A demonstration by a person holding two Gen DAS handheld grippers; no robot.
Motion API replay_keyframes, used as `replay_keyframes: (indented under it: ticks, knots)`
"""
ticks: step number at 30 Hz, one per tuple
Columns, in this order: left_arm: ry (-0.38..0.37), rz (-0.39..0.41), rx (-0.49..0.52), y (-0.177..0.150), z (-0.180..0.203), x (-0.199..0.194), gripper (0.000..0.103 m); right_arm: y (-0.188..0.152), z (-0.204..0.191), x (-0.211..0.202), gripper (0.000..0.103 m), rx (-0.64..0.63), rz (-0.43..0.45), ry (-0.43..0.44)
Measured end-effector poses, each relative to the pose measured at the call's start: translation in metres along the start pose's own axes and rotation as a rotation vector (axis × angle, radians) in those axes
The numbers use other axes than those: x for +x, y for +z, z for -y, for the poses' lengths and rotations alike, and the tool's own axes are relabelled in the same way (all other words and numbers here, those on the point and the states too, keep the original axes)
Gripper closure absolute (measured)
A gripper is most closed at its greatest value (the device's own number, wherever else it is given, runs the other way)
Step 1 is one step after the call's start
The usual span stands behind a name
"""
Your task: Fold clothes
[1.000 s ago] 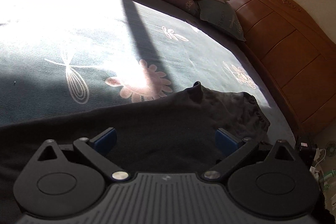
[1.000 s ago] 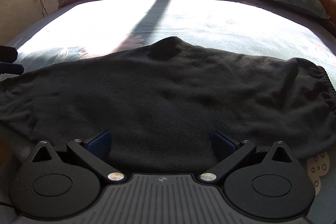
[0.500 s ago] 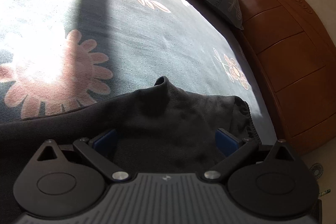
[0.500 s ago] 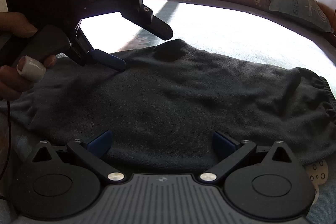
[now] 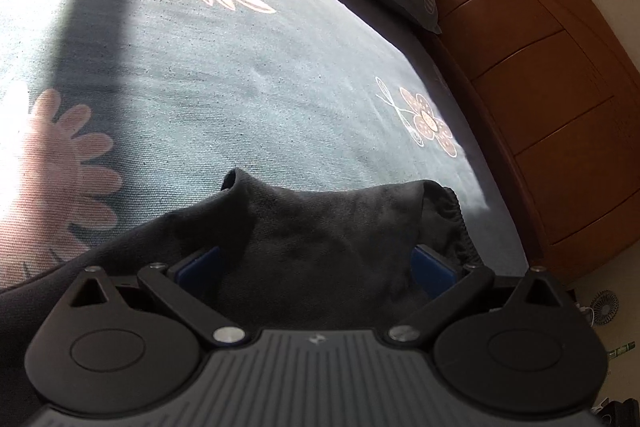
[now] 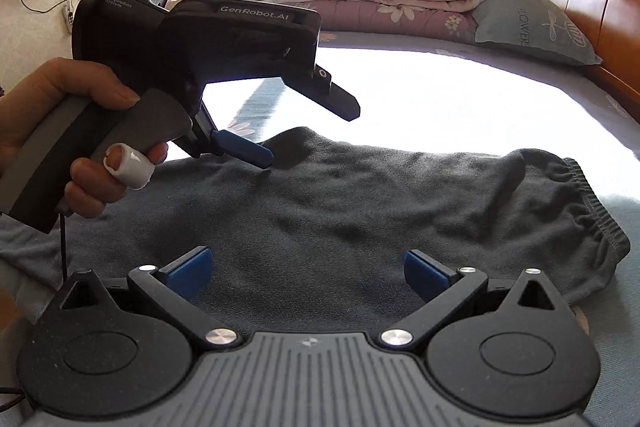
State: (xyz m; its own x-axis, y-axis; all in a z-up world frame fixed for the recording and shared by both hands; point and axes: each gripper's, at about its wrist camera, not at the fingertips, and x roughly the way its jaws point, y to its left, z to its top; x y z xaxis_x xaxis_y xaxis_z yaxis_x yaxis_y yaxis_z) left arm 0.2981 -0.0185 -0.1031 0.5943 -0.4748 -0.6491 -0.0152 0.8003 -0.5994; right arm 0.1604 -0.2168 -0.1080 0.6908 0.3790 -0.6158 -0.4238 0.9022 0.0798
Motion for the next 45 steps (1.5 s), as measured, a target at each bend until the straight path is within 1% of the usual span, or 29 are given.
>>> replay_keyframes:
  ticks: [2,4,7,9,10,13,15,16,19,21,22,25,26,28,29,31,34,37,40,43,45]
  knots:
    - [0.025,0.035,-0.023,0.006,-0.006,0.005,0.003,0.001,0.006,-0.001,0.0,0.023,-0.004,-0.007]
    - [0.009,0.056,-0.063,0.011,-0.007,0.002,0.003,0.002,0.01,-0.004,0.0,0.042,0.0,-0.003]
    - [-0.042,0.058,-0.061,0.018,0.003,-0.005,0.003,0.003,0.016,-0.01,0.0,0.066,0.016,0.019]
    - [-0.073,0.047,-0.032,0.02,0.012,-0.005,0.003,0.002,0.019,-0.012,0.0,0.075,0.018,0.029]
    - [-0.072,0.04,-0.019,0.02,0.014,-0.001,0.003,0.002,0.021,-0.012,0.0,0.079,0.017,0.031]
    - [-0.017,0.023,-0.008,0.022,0.012,0.019,0.003,0.001,0.025,-0.016,0.0,0.093,0.024,0.04]
    - [0.064,0.039,0.011,0.024,0.008,0.028,0.003,0.001,0.029,-0.019,0.0,0.109,0.033,0.05]
    - [0.082,0.049,0.02,0.025,0.009,0.028,0.003,0.001,0.03,-0.02,0.0,0.118,0.038,0.055]
    - [0.082,0.073,0.029,0.029,0.016,0.022,0.003,0.001,0.036,-0.024,0.0,0.145,0.047,0.061]
    - [0.045,0.093,0.049,0.028,0.029,0.014,0.003,0.0,0.039,-0.025,0.0,0.163,0.048,0.061]
    - [0.015,0.082,0.06,0.027,0.034,0.013,0.003,0.0,0.041,-0.025,0.0,0.172,0.042,0.06]
    - [-0.078,-0.002,0.062,0.02,0.046,0.023,0.003,-0.001,0.041,-0.024,0.0,0.177,0.032,0.062]
    - [-0.088,-0.034,0.065,0.016,0.048,0.031,0.003,-0.001,0.041,-0.024,0.0,0.176,0.029,0.064]
    - [-0.063,-0.075,0.078,0.011,0.049,0.046,0.003,-0.002,0.041,-0.025,0.0,0.172,0.029,0.066]
    - [-0.049,-0.083,0.084,0.01,0.048,0.053,0.003,-0.003,0.041,-0.026,0.0,0.173,0.029,0.067]
    - [-0.025,-0.068,0.087,0.011,0.046,0.059,0.003,-0.003,0.041,-0.026,0.0,0.176,0.028,0.069]
    - [0.007,-0.039,0.076,0.018,0.05,0.053,0.003,-0.003,0.042,-0.023,0.0,0.183,0.016,0.066]
    - [0.033,-0.027,0.134,0.018,0.059,0.029,0.003,-0.003,0.043,-0.02,0.0,0.187,0.002,0.058]
    - [0.043,-0.033,0.161,0.011,0.061,-0.002,0.003,-0.005,0.043,-0.016,0.0,0.188,-0.012,0.044]
    - [0.081,-0.037,0.172,-0.001,0.057,-0.034,0.003,-0.006,0.042,-0.011,0.0,0.181,-0.026,0.025]
    - [0.104,-0.042,0.162,-0.011,0.051,-0.054,0.003,-0.007,0.042,-0.008,0.0,0.177,-0.032,0.016]
